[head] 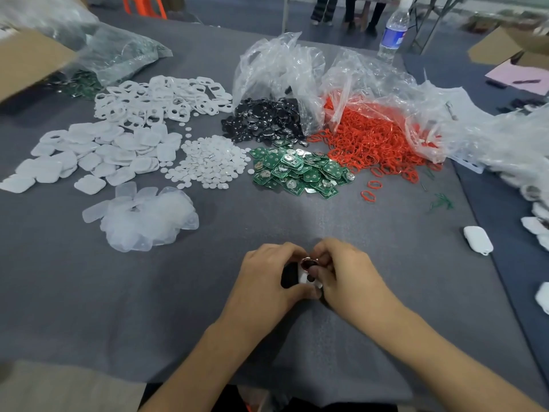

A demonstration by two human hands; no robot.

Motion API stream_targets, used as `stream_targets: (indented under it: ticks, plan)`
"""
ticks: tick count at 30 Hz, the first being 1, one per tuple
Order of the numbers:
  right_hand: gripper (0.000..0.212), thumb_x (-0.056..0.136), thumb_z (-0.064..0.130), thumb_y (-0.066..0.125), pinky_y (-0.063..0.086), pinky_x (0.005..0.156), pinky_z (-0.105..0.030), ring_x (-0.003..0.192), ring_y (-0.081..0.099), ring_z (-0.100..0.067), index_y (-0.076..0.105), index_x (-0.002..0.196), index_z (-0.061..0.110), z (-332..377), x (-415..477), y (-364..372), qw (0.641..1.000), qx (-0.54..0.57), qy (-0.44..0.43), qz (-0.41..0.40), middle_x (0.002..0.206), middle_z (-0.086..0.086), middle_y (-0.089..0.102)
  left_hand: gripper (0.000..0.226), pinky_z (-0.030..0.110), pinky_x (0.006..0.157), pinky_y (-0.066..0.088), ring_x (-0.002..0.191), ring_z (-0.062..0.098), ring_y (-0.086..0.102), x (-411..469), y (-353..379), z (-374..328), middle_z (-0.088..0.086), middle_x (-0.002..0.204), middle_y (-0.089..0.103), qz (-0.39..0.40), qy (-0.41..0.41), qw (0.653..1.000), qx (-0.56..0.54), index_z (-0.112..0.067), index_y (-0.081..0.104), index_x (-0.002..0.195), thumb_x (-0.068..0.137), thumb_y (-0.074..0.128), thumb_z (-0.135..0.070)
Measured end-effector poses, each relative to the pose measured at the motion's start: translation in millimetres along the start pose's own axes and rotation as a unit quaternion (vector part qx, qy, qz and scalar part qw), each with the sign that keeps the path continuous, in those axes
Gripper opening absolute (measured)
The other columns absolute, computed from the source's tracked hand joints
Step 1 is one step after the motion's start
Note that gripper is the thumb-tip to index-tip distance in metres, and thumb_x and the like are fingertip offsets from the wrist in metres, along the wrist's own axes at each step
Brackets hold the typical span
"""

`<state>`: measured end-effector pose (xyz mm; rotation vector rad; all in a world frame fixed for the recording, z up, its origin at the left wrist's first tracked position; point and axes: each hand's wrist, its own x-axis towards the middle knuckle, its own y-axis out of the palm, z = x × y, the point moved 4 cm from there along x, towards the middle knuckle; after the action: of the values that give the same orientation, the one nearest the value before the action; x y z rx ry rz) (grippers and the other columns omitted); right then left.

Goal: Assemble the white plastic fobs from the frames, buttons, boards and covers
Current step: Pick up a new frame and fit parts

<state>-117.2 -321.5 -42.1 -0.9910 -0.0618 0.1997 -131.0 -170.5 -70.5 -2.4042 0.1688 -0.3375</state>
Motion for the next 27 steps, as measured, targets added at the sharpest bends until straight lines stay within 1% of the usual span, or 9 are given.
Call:
stream_targets:
  ticks: [4,6,8,10,13,17,21,25,27]
  plan:
    - [0.019,0.087,0.002,0.066,0.041,0.061,-0.005,0.071,0.059,0.007,0.070,0.087,0.021,-0.8,2.5,-4.8,0.999,0.034,0.026,-0.025,0.074,0.013,0.062,0.049,0.021,0.095,0.034,0.107,-0.003,0.053,0.3,-0.3,0.4,-0.024,0.106,0.065,0.003,0.002,1.000,0.003,-0.038,0.065,0.110,0.070,0.084,-0.058]
    - [0.022,0.086,0.002,0.067,0.040,0.060,-0.004,0.071,0.057,0.014,0.070,0.081,0.024,-1.2,2.3,-9.1,0.999,0.040,0.023,-0.030,0.068,0.014,0.061,0.050,0.018,0.095,0.032,0.107,-0.004,0.052,-0.2,-0.8,0.1,-0.024,0.107,0.065,0.003,0.003,1.000,0.002,-0.037,0.066,0.110,0.069,0.084,-0.059]
    - [0.029,0.085,0.003,0.069,0.040,0.059,-0.005,0.068,0.058,0.010,0.067,0.075,0.030,-3.1,1.2,-11.2,0.997,0.060,0.026,-0.040,0.065,0.013,0.062,0.052,0.018,0.096,0.032,0.108,-0.004,0.052,-0.5,-1.6,-0.8,-0.025,0.107,0.066,0.001,0.006,1.000,0.000,-0.037,0.067,0.111,0.068,0.083,-0.061]
    - [0.032,0.086,0.006,0.069,0.042,0.060,-0.007,0.068,0.060,0.004,0.064,0.071,0.034,-6.2,1.3,-10.3,0.994,0.083,0.040,-0.051,0.070,0.017,0.064,0.052,0.017,0.096,0.031,0.108,-0.006,0.052,-0.4,-1.9,-1.4,-0.027,0.107,0.065,-0.003,0.011,1.000,0.005,-0.038,0.067,0.111,0.067,0.082,-0.061]
    - [0.032,0.085,0.009,0.070,0.044,0.061,-0.009,0.068,0.061,0.000,0.065,0.070,0.036,-10.4,1.0,-7.4,0.991,0.100,0.054,-0.067,0.072,0.016,0.066,0.053,0.012,0.095,0.029,0.107,-0.008,0.050,-0.5,-2.1,-1.3,-0.031,0.105,0.063,-0.011,0.009,1.000,0.004,-0.040,0.066,0.111,0.065,0.082,-0.060]
    - [0.032,0.085,0.010,0.072,0.046,0.058,-0.011,0.063,0.062,-0.002,0.069,0.070,0.039,-14.0,-0.5,-5.1,0.989,0.114,0.062,-0.075,0.069,0.014,0.068,0.054,0.012,0.097,0.027,0.109,-0.007,0.051,-0.5,-1.8,-0.8,-0.027,0.108,0.065,-0.013,0.007,1.000,0.004,-0.039,0.066,0.112,0.066,0.085,-0.058]
    - [0.029,0.085,0.011,0.072,0.045,0.057,-0.013,0.062,0.061,-0.003,0.072,0.071,0.036,-16.9,0.8,-3.4,0.985,0.131,0.069,-0.086,0.068,0.014,0.068,0.053,0.018,0.098,0.033,0.106,-0.004,0.052,-0.6,-1.6,-0.9,-0.025,0.106,0.064,-0.012,0.004,1.000,0.002,-0.039,0.062,0.110,0.067,0.084,-0.060]
    - [0.021,0.086,0.012,0.073,0.045,0.056,-0.016,0.057,0.057,-0.002,0.076,0.076,0.031,-19.0,2.8,-1.3,0.981,0.154,0.081,-0.082,0.065,0.012,0.066,0.055,0.021,0.099,0.035,0.108,-0.007,0.052,-1.1,-2.1,0.0,-0.030,0.106,0.062,-0.014,-0.004,1.000,-0.010,-0.041,0.059,0.111,0.066,0.085,-0.058]
    - [0.020,0.086,0.013,0.073,0.043,0.055,-0.014,0.057,0.057,-0.002,0.076,0.077,0.031,-19.1,3.7,-0.5,0.984,0.142,0.079,-0.078,0.066,0.010,0.067,0.055,0.021,0.099,0.035,0.108,-0.008,0.051,-1.2,-2.1,-0.1,-0.031,0.106,0.061,-0.013,-0.003,1.000,-0.010,-0.042,0.059,0.111,0.066,0.085,-0.058]
